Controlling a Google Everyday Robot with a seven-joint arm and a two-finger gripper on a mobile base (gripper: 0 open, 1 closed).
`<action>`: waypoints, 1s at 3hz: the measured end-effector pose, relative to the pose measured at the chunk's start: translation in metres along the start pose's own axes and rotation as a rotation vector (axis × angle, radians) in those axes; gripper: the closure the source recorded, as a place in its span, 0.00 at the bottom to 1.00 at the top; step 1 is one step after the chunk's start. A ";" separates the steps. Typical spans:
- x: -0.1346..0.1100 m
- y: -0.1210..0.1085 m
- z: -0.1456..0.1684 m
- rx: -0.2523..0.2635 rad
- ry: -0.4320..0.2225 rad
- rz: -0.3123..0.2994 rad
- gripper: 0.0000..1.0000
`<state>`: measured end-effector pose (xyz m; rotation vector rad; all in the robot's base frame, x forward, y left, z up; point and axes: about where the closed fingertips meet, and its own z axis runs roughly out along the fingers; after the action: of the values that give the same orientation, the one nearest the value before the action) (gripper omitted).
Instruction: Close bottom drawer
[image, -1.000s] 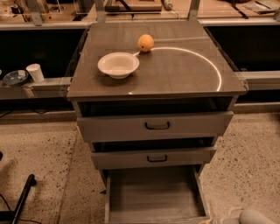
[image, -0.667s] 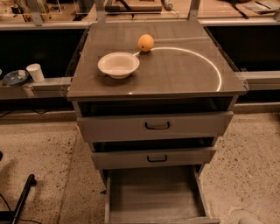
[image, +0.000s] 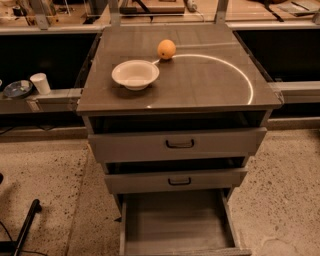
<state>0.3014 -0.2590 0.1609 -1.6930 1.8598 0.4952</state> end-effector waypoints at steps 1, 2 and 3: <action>-0.003 -0.005 0.027 0.042 -0.036 0.009 1.00; -0.007 -0.017 0.053 0.105 -0.064 0.021 1.00; -0.010 -0.027 0.066 0.153 -0.074 0.025 1.00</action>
Offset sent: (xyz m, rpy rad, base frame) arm 0.0402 0.0448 -0.0488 0.0782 -0.1129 -0.1154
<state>0.3390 -0.2141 0.1192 -1.5330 1.8191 0.4085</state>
